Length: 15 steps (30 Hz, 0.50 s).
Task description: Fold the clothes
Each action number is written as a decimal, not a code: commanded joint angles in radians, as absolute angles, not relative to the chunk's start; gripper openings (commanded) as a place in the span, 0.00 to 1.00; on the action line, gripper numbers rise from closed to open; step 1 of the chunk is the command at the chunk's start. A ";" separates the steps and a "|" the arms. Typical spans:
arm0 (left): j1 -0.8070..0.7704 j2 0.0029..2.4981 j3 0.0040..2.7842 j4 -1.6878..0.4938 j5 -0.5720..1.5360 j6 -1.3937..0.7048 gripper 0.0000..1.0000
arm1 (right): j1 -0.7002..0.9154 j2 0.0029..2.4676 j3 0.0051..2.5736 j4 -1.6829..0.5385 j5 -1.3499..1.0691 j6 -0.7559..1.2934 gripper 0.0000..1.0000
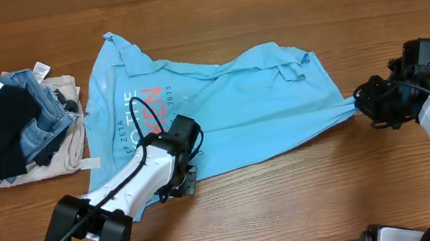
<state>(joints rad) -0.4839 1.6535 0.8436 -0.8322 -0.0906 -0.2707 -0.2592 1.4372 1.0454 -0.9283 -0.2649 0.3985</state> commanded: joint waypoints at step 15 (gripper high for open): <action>-0.479 1.495 1.332 -1.510 0.123 -0.310 0.04 | -0.258 1.429 1.062 -0.932 -0.263 0.393 0.04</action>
